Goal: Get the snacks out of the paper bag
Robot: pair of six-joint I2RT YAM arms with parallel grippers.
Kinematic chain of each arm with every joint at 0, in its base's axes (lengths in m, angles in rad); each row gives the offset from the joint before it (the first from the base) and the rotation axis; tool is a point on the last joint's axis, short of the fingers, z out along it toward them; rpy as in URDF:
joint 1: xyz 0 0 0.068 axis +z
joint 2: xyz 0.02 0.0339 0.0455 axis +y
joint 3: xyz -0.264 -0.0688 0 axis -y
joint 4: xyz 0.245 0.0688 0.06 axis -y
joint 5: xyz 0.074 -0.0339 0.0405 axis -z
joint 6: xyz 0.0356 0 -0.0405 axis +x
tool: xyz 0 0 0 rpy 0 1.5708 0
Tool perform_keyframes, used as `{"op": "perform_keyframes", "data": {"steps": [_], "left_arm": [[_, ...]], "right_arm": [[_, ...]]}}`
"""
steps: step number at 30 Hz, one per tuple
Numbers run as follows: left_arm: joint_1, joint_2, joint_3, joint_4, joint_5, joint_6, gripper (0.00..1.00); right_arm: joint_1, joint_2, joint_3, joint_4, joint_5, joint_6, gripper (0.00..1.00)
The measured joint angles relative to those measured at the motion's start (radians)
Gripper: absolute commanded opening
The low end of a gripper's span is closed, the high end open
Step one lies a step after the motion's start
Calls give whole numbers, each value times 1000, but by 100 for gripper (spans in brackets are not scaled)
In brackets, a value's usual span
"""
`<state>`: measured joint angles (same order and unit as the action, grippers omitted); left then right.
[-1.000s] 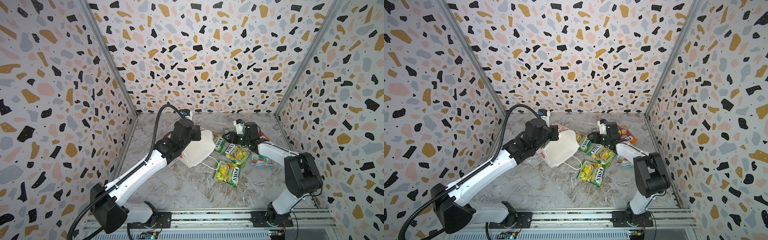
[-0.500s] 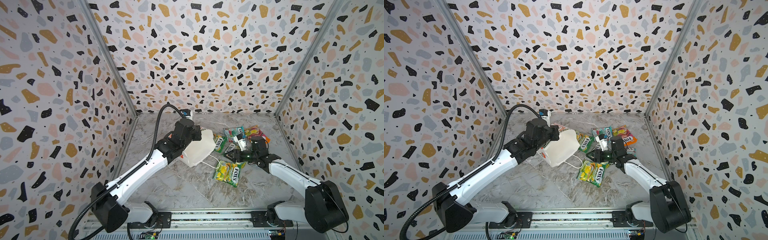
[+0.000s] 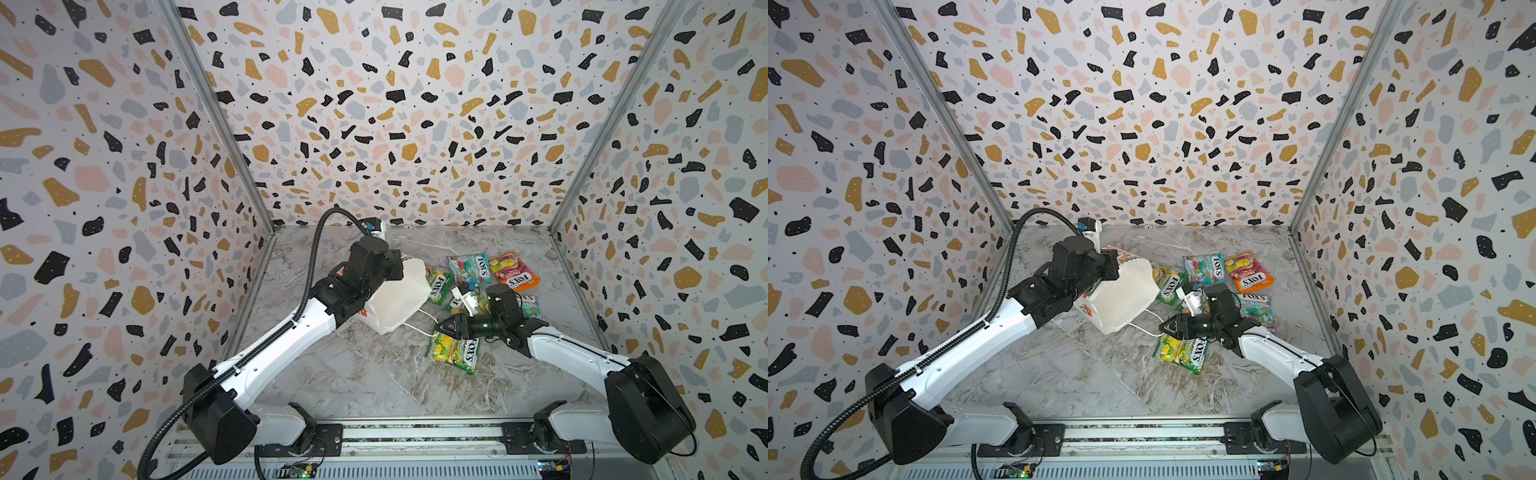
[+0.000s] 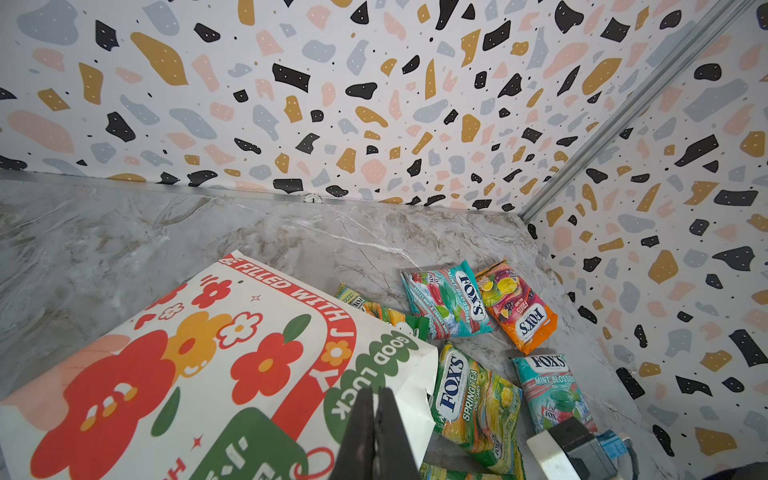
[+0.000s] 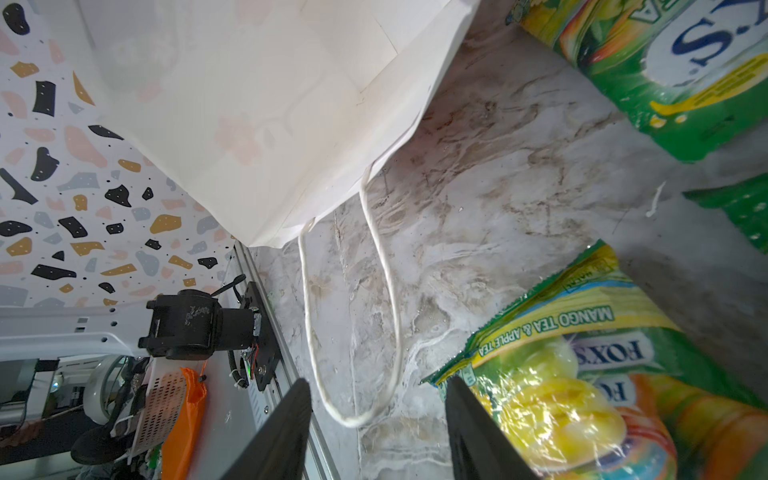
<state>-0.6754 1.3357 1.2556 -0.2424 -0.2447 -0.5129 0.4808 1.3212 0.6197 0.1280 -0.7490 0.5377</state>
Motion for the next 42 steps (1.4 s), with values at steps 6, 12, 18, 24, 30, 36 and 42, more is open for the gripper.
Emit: {"op": "perform_keyframes", "data": {"steps": [6,12,18,24,30,36,42], "left_arm": [[0,0,0,2,1,-4,0],[0,0,0,3,5,-5,0],[0,-5,0,2,3,-5,0],[0,-25,1,2,-1,-5,0],[0,-59,2,-18,-14,-4,0],[0,-102,3,-48,-50,-5,0],[20,-121,-2,-48,-55,-6,0]], "right_arm": [[13,43,-6,63,-8,42,12],[24,11,-6,80,2,78,0],[24,-125,42,16,41,77,0],[24,-185,160,-42,73,66,0],[23,-169,246,-75,87,48,0],[21,-59,367,-117,84,18,0],[13,55,517,-159,88,-4,0]]}}
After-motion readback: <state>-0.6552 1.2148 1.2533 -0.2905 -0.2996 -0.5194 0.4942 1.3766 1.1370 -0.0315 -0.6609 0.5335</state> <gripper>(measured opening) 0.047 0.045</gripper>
